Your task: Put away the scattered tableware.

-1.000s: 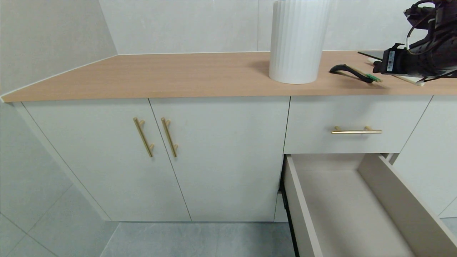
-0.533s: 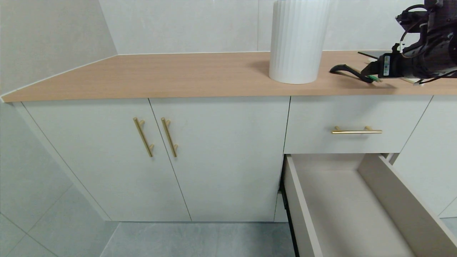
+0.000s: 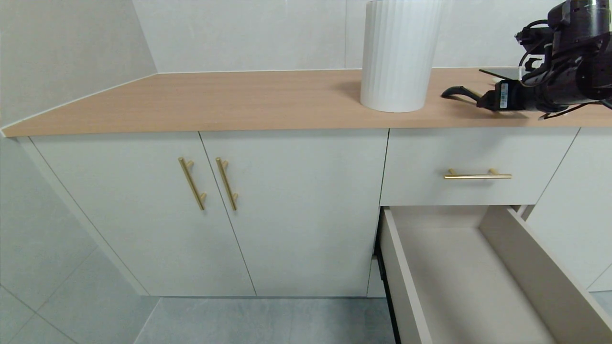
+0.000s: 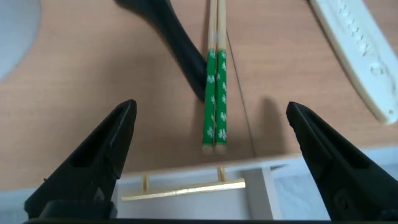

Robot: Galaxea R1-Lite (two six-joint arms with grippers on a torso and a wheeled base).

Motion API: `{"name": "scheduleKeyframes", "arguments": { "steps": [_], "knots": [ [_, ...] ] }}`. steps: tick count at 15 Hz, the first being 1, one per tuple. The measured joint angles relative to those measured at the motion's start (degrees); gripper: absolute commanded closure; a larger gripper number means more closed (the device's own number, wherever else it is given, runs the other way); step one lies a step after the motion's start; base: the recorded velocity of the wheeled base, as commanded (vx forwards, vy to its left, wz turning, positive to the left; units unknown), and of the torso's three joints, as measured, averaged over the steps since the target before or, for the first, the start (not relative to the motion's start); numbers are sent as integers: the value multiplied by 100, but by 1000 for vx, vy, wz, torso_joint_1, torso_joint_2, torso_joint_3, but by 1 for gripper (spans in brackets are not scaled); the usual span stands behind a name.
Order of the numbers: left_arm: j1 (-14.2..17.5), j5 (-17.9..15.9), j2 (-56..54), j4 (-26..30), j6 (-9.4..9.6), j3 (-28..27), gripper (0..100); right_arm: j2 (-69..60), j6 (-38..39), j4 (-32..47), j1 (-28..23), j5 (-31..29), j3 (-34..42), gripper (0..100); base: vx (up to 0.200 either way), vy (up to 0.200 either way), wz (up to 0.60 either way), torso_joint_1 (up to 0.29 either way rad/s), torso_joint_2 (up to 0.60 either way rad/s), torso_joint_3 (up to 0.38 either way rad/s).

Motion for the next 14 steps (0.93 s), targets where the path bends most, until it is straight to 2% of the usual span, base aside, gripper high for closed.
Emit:
{"name": "scheduleKeyframes", "arguments": {
  "steps": [14],
  "knots": [
    [0,-2,0,0,0,0,0,-311,13,-83,-17,5,0,100,0,0,0,0,0,0]
  ]
}}
